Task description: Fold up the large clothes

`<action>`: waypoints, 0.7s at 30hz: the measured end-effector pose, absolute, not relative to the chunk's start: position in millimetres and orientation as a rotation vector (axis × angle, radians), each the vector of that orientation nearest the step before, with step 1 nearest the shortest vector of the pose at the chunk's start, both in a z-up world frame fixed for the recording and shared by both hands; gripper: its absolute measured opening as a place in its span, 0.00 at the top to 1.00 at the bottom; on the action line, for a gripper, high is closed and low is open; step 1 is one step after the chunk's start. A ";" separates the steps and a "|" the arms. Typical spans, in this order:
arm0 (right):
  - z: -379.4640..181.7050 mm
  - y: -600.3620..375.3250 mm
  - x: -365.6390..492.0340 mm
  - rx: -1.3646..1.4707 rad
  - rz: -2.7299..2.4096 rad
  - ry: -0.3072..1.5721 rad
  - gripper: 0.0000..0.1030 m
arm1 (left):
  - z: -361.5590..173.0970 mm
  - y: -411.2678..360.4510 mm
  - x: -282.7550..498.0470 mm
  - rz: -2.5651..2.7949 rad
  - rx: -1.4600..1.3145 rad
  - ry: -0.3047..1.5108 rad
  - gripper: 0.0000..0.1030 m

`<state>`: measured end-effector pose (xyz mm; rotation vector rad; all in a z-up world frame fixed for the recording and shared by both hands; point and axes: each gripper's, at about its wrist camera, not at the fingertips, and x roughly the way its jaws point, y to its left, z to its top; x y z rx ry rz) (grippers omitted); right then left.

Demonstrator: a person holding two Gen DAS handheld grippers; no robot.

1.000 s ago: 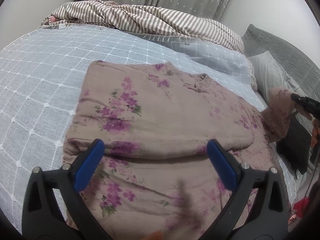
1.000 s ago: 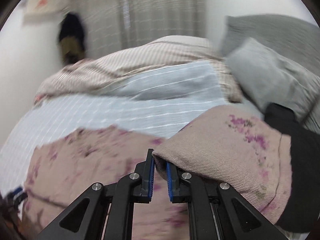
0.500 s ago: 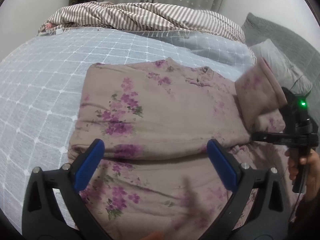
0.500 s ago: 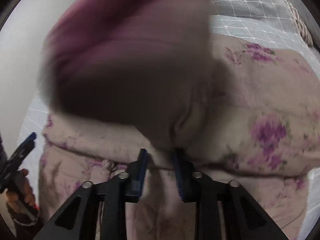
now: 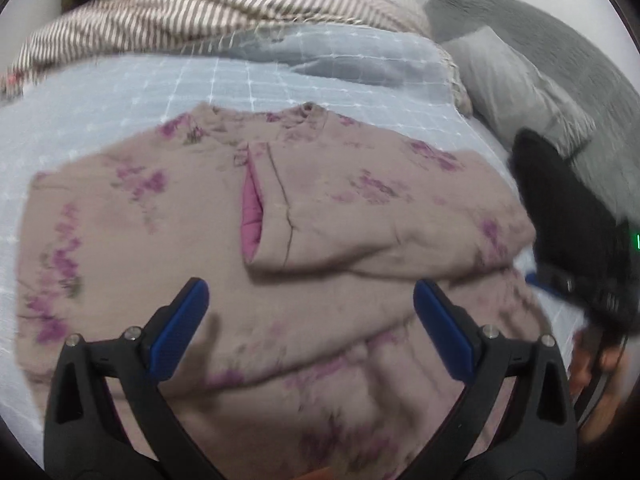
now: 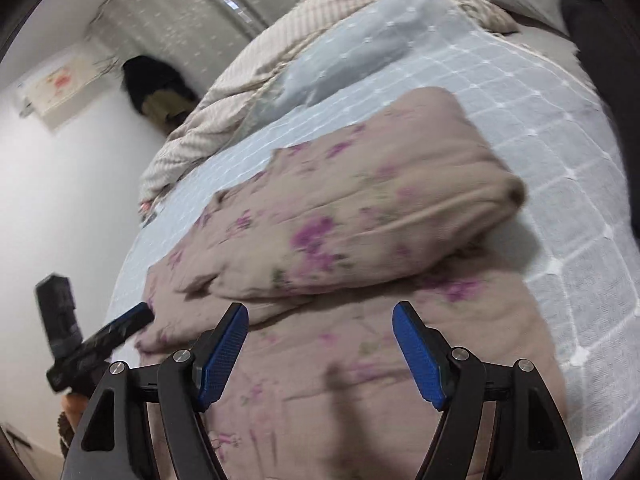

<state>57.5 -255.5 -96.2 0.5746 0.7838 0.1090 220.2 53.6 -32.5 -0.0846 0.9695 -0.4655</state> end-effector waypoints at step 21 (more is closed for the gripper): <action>-123.5 -342.3 55.1 0.608 -0.207 0.776 0.26 | -14.9 130.2 205.1 -0.146 -0.303 0.734 0.94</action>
